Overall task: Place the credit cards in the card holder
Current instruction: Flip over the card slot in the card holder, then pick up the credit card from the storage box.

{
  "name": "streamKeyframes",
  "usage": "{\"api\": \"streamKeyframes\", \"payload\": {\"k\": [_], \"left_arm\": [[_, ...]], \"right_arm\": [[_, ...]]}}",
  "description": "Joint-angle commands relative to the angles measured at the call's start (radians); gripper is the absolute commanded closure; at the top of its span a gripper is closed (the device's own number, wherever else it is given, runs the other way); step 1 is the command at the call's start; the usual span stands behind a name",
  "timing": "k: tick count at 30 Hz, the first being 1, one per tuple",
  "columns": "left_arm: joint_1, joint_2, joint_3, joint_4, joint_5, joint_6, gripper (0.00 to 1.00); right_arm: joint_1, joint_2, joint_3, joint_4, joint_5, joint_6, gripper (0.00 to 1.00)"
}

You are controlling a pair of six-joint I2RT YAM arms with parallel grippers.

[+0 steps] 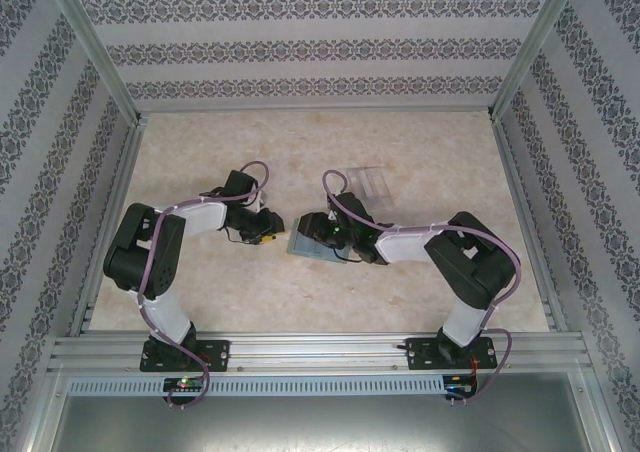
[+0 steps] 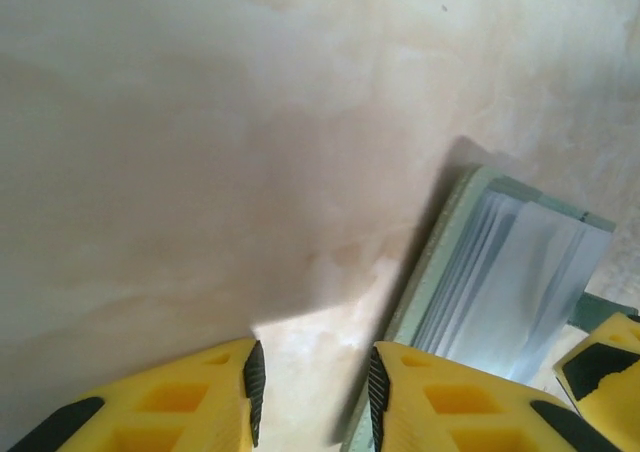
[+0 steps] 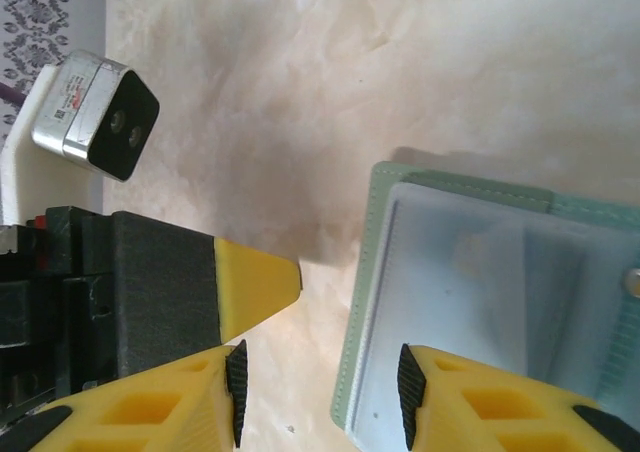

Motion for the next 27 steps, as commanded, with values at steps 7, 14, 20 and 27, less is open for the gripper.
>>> {"api": "streamKeyframes", "payload": {"k": [7,14,20,27], "left_arm": [[0.021,-0.018,-0.016,0.033,0.028,-0.001,0.62],[-0.01,-0.029,0.01,0.026,0.008,0.028,0.55],[-0.059,-0.023,0.046,0.013,-0.03,0.056,0.54],[-0.087,0.0,0.067,-0.012,-0.064,0.076,0.53]], "right_arm": [[-0.012,0.005,0.034,0.0,-0.018,-0.023,0.53],[-0.126,-0.186,0.055,-0.249,0.012,-0.194,0.52],[-0.26,-0.239,0.169,-0.59,0.097,-0.404,0.51],[-0.302,-0.172,0.376,-0.878,0.282,-0.662,0.48]]}}
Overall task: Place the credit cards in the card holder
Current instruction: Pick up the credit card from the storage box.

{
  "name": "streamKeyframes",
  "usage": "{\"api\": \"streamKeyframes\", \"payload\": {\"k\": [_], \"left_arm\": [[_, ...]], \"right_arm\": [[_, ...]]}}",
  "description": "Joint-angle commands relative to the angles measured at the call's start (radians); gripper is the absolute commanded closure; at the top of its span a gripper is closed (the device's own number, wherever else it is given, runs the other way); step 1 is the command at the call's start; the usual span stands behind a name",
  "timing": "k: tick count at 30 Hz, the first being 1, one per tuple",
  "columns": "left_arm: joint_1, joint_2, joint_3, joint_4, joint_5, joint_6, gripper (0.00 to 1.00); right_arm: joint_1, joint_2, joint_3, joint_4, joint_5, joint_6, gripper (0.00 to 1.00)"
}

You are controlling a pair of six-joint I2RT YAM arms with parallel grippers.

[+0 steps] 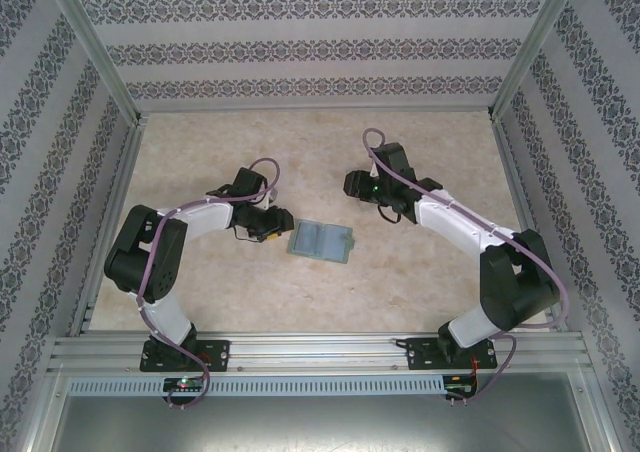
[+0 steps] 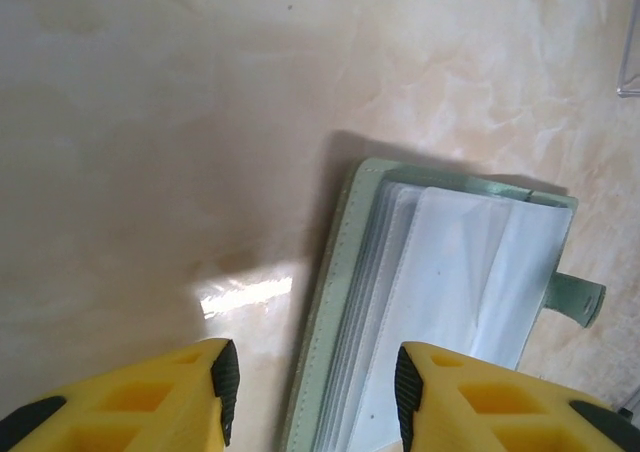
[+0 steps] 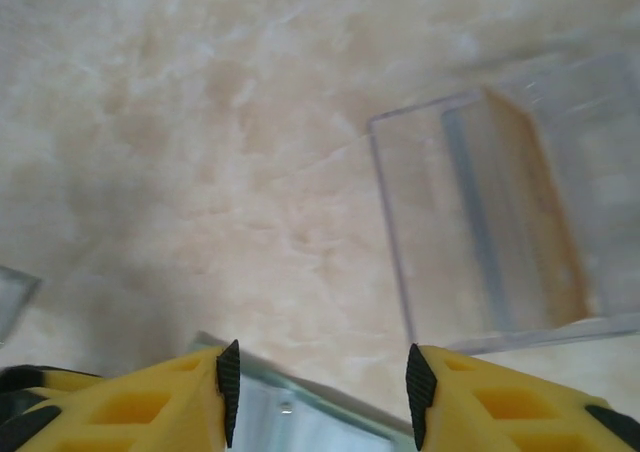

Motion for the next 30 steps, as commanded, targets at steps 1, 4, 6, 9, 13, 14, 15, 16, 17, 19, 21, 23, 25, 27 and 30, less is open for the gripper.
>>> {"api": "streamKeyframes", "payload": {"k": [1,4,6,9,13,14,15,16,17,19,21,23,25,27,30], "left_arm": [[-0.011,0.013,0.021,-0.019,-0.03,0.029,0.53],[-0.012,0.017,0.015,-0.008,-0.029,0.021,0.52],[-0.012,0.017,0.013,-0.008,-0.03,0.017,0.52],[-0.013,0.016,0.014,-0.016,-0.034,0.019,0.52],[-0.012,0.01,0.013,-0.025,-0.04,0.023,0.51],[-0.012,0.011,0.014,-0.027,-0.042,0.025,0.51],[-0.011,0.011,0.014,-0.029,-0.041,0.023,0.51],[-0.012,0.009,0.014,-0.029,-0.041,0.023,0.51],[-0.012,0.009,0.015,-0.028,-0.042,0.023,0.51],[-0.013,0.01,0.016,-0.029,-0.042,0.022,0.51],[-0.012,0.012,0.019,-0.031,-0.042,0.024,0.51],[-0.012,0.015,0.025,-0.035,-0.043,0.025,0.51],[-0.012,0.016,0.03,-0.037,-0.042,0.024,0.51],[-0.013,0.015,0.032,-0.037,-0.042,0.024,0.51],[-0.012,0.012,0.033,-0.04,-0.045,0.023,0.51]], "right_arm": [[-0.019,0.053,0.104,-0.212,0.13,-0.186,0.48],[-0.029,0.115,0.181,-0.25,0.166,-0.249,0.46],[-0.033,0.167,0.234,-0.275,0.181,-0.28,0.44],[-0.039,0.244,0.306,-0.317,0.183,-0.309,0.35],[-0.042,0.316,0.353,-0.327,0.181,-0.338,0.35],[-0.042,0.333,0.367,-0.338,0.192,-0.344,0.35],[-0.045,0.345,0.376,-0.343,0.204,-0.348,0.35],[-0.047,0.353,0.379,-0.344,0.222,-0.352,0.35],[-0.049,0.36,0.381,-0.342,0.235,-0.358,0.35],[-0.056,0.373,0.387,-0.342,0.246,-0.362,0.35],[-0.069,0.388,0.393,-0.344,0.245,-0.361,0.36],[-0.072,0.403,0.405,-0.348,0.258,-0.37,0.37],[-0.073,0.417,0.421,-0.362,0.279,-0.377,0.38],[-0.073,0.416,0.428,-0.363,0.288,-0.381,0.4],[-0.068,0.399,0.428,-0.359,0.317,-0.389,0.41]]}}
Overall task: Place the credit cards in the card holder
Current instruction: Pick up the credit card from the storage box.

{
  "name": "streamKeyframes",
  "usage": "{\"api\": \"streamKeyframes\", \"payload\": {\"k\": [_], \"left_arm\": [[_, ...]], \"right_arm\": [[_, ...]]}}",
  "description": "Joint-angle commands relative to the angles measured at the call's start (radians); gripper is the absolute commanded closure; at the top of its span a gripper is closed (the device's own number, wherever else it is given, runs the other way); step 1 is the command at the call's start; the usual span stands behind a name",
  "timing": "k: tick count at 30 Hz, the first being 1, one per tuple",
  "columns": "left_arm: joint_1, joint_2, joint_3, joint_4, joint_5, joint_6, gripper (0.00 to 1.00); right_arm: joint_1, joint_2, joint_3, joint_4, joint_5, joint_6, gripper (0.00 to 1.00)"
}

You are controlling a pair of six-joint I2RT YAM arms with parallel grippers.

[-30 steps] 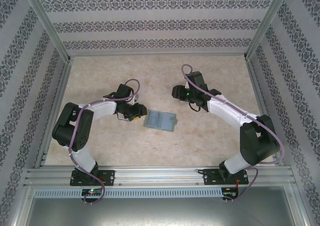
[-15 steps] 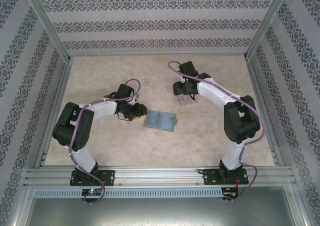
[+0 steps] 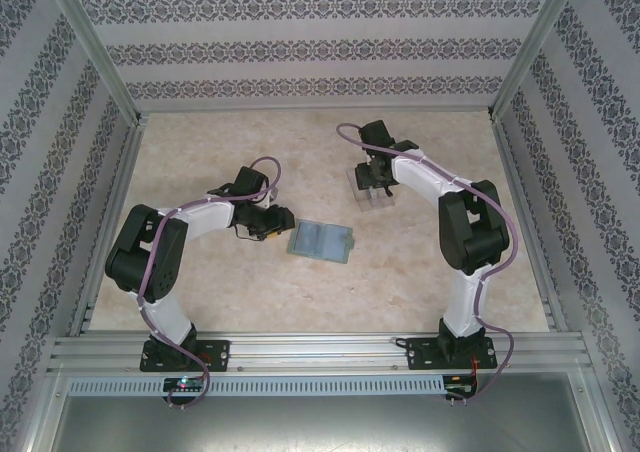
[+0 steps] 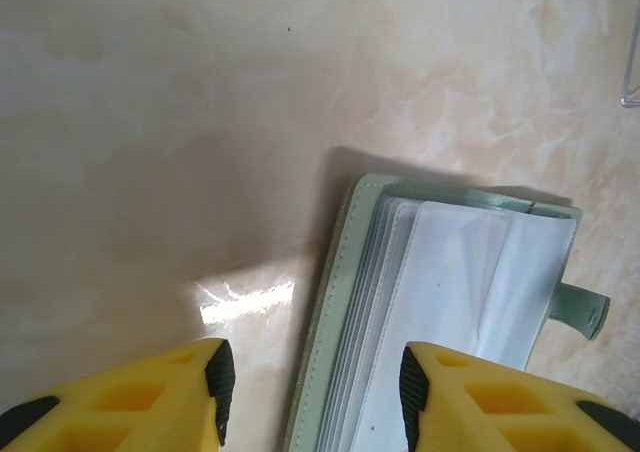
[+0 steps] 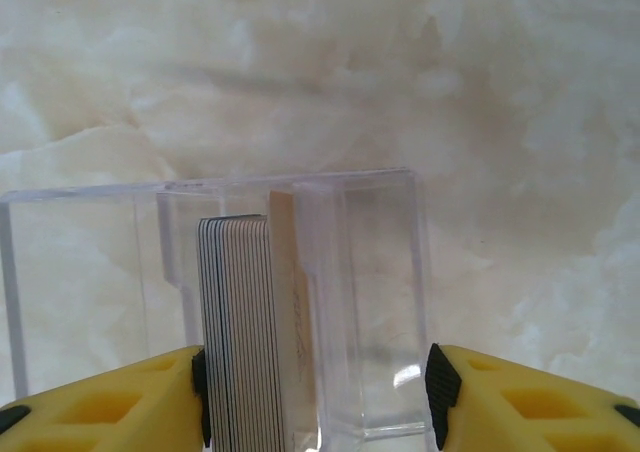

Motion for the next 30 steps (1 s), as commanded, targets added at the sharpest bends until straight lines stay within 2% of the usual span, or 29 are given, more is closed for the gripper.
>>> {"api": "streamKeyframes", "payload": {"k": [1,17,30], "left_arm": [[-0.007,0.008,0.02,-0.032,-0.022,0.025,0.51],[-0.007,0.033,0.038,-0.028,-0.016,0.02,0.51],[-0.007,0.033,0.037,-0.033,-0.016,0.022,0.5]], "right_arm": [[0.002,-0.013,0.029,-0.024,0.071,-0.025,0.41],[0.029,-0.044,0.032,-0.027,0.171,-0.093,0.53],[0.06,-0.032,0.056,-0.054,0.226,-0.132,0.73]]}}
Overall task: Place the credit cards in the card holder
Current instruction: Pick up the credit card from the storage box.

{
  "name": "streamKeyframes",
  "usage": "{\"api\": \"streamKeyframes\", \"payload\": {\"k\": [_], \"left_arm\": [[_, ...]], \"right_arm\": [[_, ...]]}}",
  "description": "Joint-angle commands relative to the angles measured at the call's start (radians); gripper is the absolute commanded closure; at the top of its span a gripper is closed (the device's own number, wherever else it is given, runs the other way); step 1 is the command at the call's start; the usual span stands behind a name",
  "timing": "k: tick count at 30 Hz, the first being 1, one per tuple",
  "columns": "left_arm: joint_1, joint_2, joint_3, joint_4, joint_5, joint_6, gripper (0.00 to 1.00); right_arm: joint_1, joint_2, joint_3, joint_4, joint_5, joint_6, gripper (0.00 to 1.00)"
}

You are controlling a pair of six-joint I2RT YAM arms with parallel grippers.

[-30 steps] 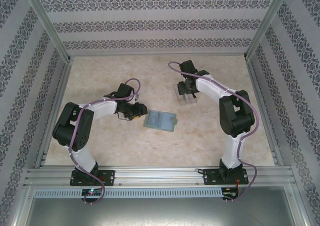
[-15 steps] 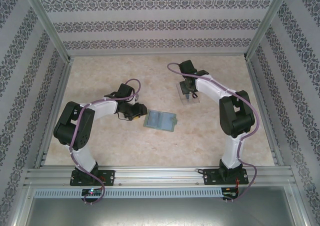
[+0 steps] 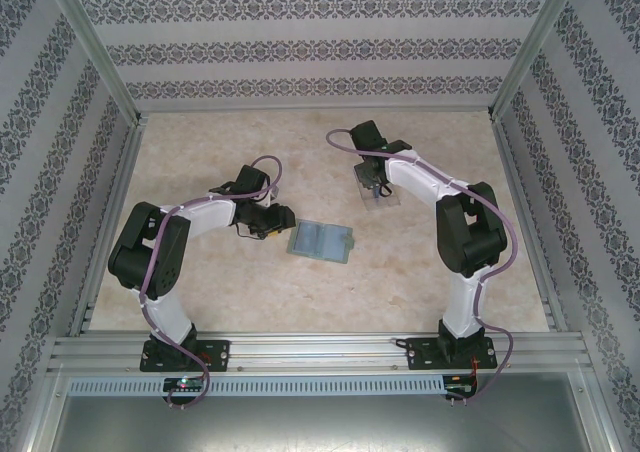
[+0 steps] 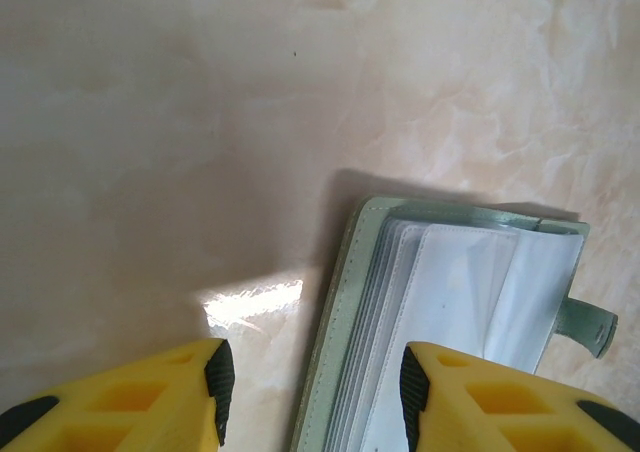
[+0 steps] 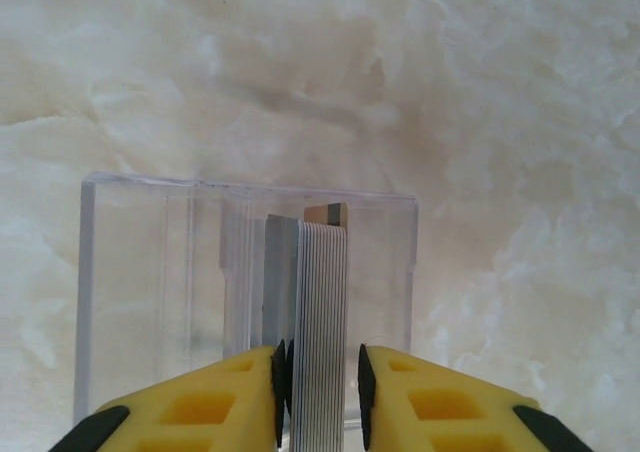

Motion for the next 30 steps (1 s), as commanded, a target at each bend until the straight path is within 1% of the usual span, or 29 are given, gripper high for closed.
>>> {"api": "streamKeyframes", "payload": {"k": [1,6,8,12,14,19,25,28,30], "left_arm": [[-0.007,0.01,0.015,-0.032,-0.005,0.022,0.51],[-0.007,0.007,0.011,-0.032,-0.004,0.023,0.51],[-0.007,0.008,0.009,-0.03,-0.004,0.022,0.51],[-0.007,0.008,0.007,-0.029,0.0,0.022,0.51],[-0.006,0.007,0.008,-0.03,0.002,0.023,0.51],[-0.007,-0.003,0.01,-0.037,0.002,0.023,0.5],[-0.007,-0.031,0.044,-0.061,0.028,0.0,0.5],[-0.007,-0.058,0.077,-0.077,0.048,-0.035,0.49],[-0.007,-0.085,0.105,-0.087,0.057,-0.069,0.47]], "right_arm": [[0.014,-0.023,0.035,-0.031,0.052,-0.025,0.74],[0.017,-0.02,0.038,-0.039,0.042,-0.025,0.84],[0.015,-0.018,0.04,-0.044,0.028,-0.023,0.86],[-0.001,-0.017,0.039,-0.052,-0.039,0.001,0.9],[-0.013,-0.021,0.038,-0.056,-0.08,0.018,0.94],[-0.033,-0.059,0.045,-0.065,-0.165,0.056,1.0],[-0.055,-0.153,0.046,-0.062,-0.253,0.103,1.0],[-0.065,-0.218,0.011,-0.022,-0.324,0.113,1.0],[-0.063,-0.28,-0.041,0.037,-0.354,0.105,1.0]]}}
